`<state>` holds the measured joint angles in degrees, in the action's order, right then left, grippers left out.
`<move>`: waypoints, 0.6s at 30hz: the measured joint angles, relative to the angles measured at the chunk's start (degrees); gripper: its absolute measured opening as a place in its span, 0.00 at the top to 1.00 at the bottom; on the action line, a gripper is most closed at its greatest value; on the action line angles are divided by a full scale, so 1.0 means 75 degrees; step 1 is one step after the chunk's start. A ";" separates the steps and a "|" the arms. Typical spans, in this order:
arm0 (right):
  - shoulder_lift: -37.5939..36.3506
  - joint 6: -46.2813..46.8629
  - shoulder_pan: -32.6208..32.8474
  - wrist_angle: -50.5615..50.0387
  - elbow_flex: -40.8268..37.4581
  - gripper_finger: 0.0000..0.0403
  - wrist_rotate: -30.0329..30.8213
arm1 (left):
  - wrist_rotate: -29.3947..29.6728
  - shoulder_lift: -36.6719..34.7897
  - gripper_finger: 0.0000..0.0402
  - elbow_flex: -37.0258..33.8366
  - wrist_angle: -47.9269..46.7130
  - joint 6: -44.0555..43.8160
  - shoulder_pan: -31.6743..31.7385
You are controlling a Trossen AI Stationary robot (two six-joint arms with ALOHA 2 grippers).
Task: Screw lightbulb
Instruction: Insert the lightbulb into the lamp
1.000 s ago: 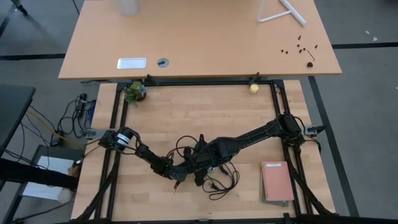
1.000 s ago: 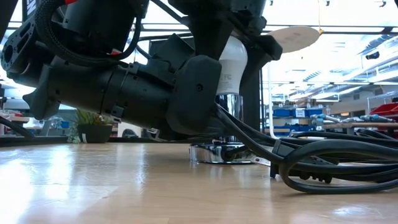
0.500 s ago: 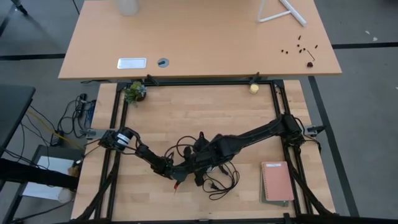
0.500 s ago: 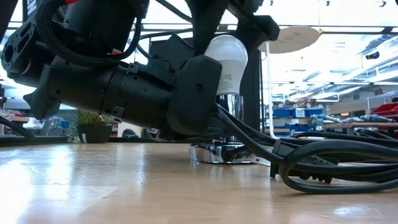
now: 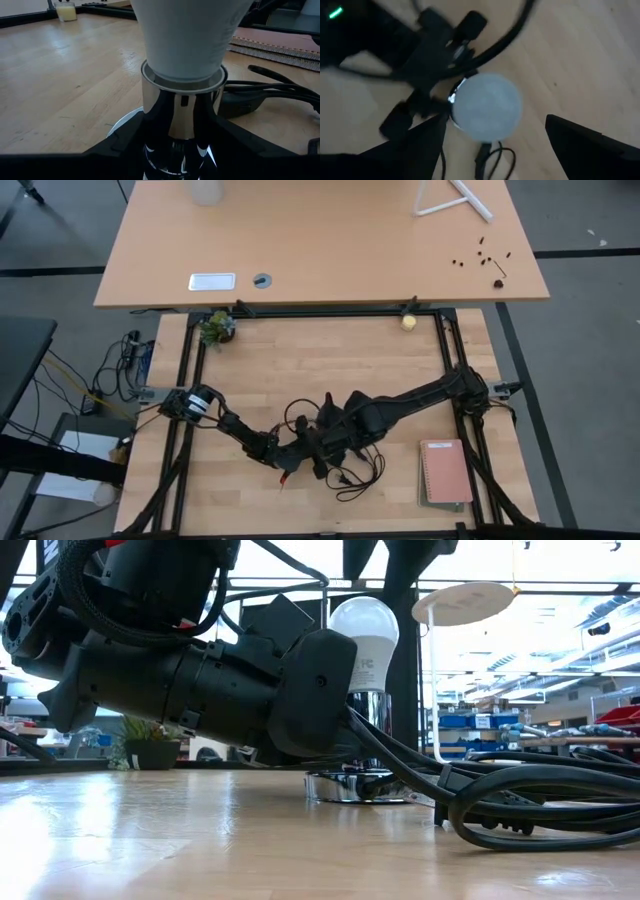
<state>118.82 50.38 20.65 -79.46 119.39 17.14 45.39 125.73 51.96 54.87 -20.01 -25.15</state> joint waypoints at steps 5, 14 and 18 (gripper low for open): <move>0.0001 -0.2238 0.0306 -0.0198 0.0055 0.13 -0.0096 | -0.0001 0.0000 0.51 0.0000 -0.0001 0.0000 0.0000; 0.0001 -0.7312 0.0380 -0.0834 0.0056 0.13 0.0113 | -0.0001 0.0009 0.51 -0.0003 0.0104 -0.0012 -0.0003; 0.0001 -0.7580 0.0019 -0.0825 0.0056 0.13 0.0090 | -0.0007 0.0012 0.51 -0.0003 0.0147 -0.0017 -0.0003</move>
<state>118.83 -6.46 20.79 -85.65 119.81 17.82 45.34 125.82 51.94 55.96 -20.14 -25.17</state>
